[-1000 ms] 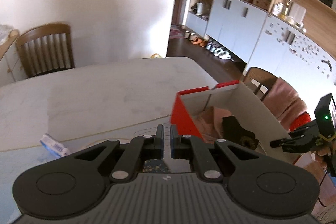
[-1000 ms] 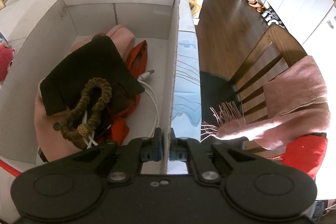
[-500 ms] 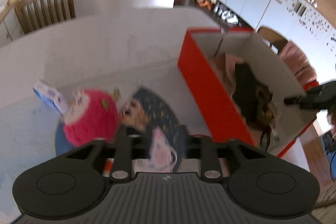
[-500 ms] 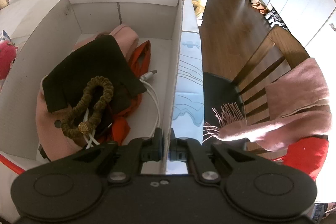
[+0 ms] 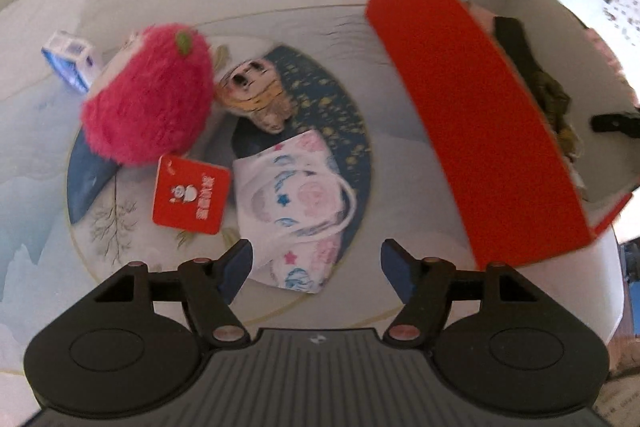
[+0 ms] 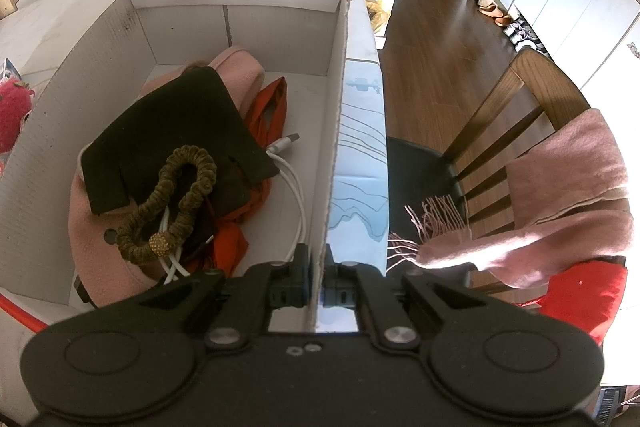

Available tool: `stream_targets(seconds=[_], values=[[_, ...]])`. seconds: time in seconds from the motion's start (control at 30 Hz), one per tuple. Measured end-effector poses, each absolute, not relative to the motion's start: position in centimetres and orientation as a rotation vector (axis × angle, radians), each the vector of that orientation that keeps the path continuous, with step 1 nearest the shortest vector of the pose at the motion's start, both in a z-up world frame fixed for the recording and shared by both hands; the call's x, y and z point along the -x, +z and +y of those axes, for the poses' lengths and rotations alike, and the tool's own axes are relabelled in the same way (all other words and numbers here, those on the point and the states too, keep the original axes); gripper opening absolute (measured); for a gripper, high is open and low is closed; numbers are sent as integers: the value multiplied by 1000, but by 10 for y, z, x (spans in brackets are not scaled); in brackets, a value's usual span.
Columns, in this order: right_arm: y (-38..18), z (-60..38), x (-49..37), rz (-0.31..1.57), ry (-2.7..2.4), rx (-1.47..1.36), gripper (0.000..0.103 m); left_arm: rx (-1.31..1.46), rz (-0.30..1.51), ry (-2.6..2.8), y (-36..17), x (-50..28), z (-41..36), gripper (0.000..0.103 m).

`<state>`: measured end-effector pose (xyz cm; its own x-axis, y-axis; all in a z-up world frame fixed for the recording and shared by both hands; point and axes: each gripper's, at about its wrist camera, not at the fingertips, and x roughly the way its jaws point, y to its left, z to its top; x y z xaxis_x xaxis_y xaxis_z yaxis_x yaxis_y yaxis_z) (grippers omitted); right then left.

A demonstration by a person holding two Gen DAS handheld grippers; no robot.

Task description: Organize objects

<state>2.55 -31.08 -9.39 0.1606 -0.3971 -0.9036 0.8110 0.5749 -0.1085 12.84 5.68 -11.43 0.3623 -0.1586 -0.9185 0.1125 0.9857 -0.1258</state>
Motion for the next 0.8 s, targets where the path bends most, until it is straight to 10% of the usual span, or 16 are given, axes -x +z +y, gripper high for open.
stream_targets(seconds=[0.57, 0.8], values=[[-94, -310, -25, 1097, -910, -463, 4, -79, 1185, -126, -132, -150, 44, 73], [-94, -310, -25, 1097, -911, -462, 4, -91, 1158, -123, -129, -151, 42, 36]])
